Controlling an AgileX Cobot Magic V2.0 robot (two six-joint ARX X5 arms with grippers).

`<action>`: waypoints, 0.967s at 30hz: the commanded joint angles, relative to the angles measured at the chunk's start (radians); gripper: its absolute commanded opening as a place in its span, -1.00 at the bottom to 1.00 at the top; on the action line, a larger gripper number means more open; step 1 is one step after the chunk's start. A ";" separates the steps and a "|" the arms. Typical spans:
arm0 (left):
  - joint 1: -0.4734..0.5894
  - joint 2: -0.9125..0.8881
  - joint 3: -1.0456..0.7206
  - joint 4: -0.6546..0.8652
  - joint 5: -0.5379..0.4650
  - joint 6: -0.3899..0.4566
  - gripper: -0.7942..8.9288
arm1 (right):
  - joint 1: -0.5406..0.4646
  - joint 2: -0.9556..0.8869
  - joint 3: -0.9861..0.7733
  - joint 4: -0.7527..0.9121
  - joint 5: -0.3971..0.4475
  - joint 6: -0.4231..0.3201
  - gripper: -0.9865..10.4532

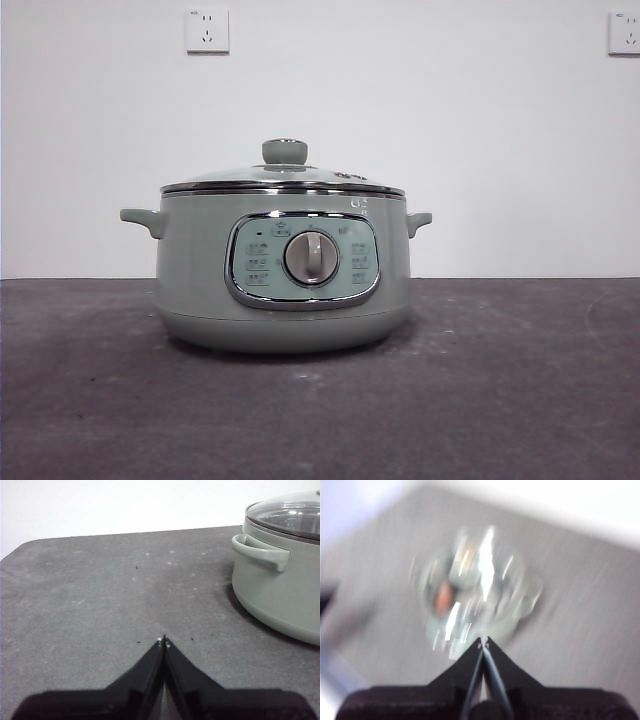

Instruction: Pick up the egg,open the lid,put the egg in the pot,close the lid

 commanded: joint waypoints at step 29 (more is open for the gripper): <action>0.002 -0.003 -0.014 0.001 -0.001 -0.006 -0.84 | -0.393 -0.900 -1.542 1.008 -0.108 -0.016 -0.83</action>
